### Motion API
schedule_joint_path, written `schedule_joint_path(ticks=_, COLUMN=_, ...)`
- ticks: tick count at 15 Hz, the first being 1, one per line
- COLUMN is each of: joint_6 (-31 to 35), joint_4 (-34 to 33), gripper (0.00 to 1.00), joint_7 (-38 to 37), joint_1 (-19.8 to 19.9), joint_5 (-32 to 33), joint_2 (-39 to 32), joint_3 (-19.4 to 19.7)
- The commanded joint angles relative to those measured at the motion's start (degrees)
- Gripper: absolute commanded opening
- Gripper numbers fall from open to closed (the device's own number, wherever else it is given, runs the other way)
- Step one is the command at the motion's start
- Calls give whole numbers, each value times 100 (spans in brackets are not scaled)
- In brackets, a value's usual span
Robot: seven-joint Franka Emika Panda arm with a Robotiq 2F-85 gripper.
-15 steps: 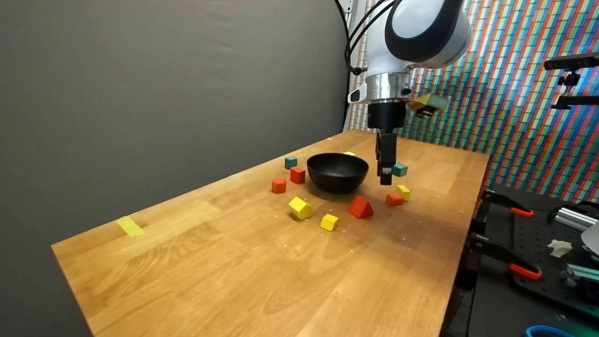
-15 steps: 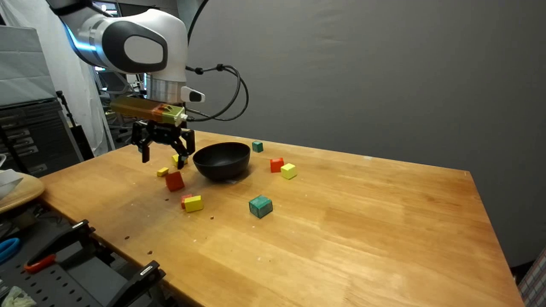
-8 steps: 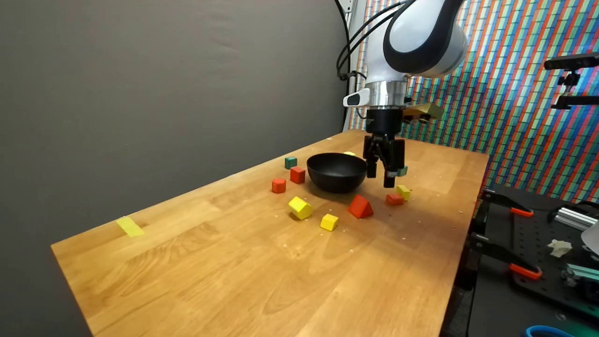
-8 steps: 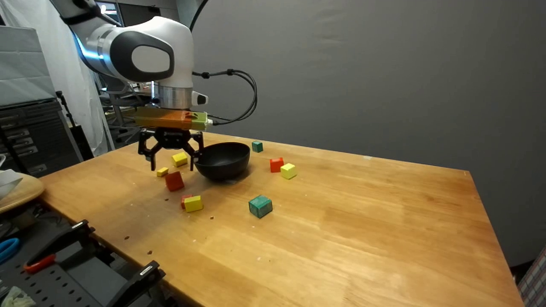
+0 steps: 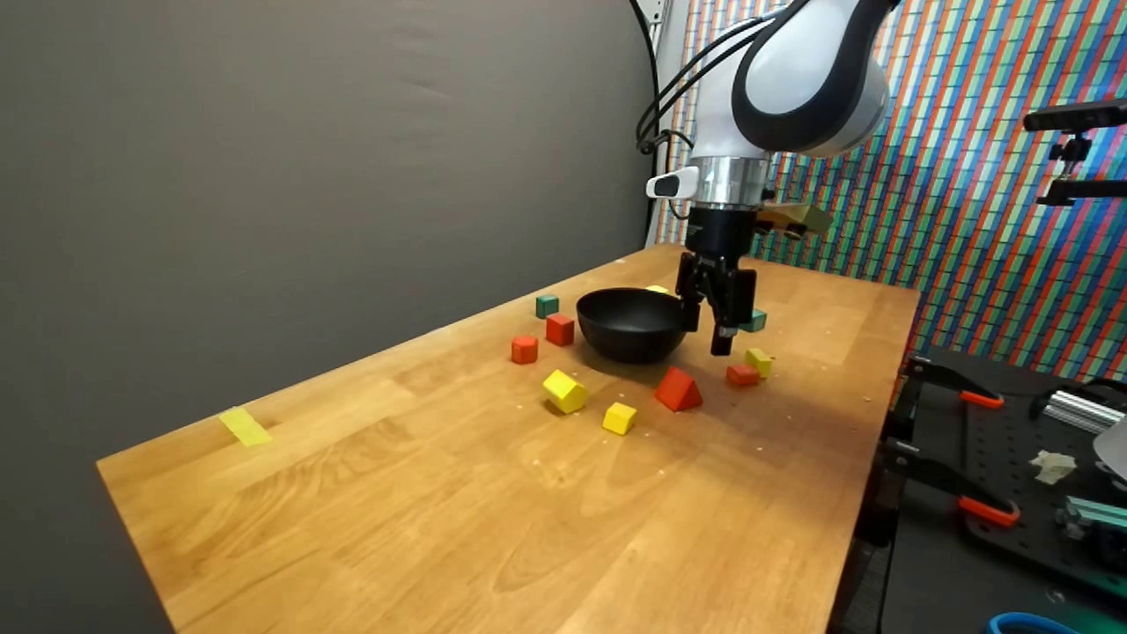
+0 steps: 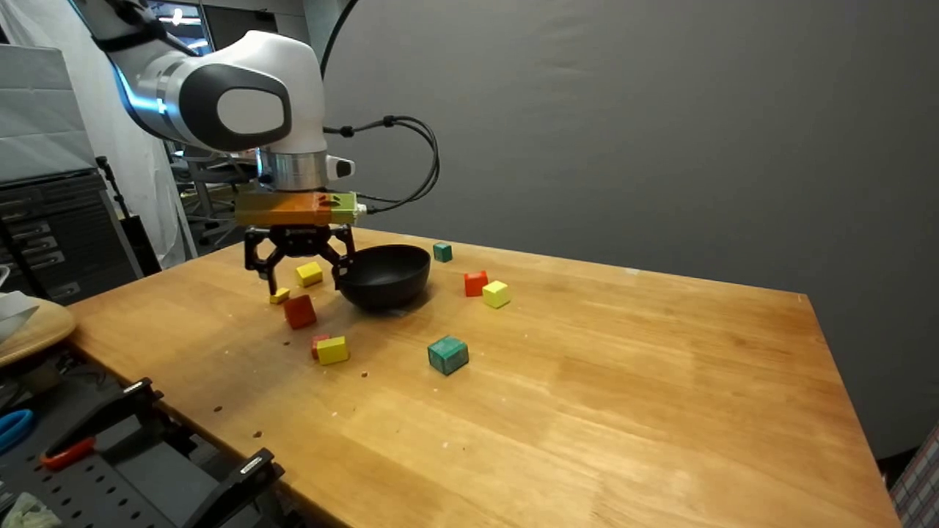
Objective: Pick up all the cube boxes on the table and put them inside the bowl
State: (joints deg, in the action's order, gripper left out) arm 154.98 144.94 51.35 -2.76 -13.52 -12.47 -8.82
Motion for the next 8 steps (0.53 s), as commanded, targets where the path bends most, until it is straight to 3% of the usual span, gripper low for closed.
schedule_joint_path(ticks=1, joint_6=372, joint_4=-10, gripper=100, joint_7=-199, joint_1=51, joint_5=37, joint_2=-122, joint_3=-261)
schedule_joint_path(ticks=8, joint_6=481, joint_4=-183, gripper=100, joint_7=-730, joint_1=-84, joint_5=947, joint_2=-530, joint_3=-264)
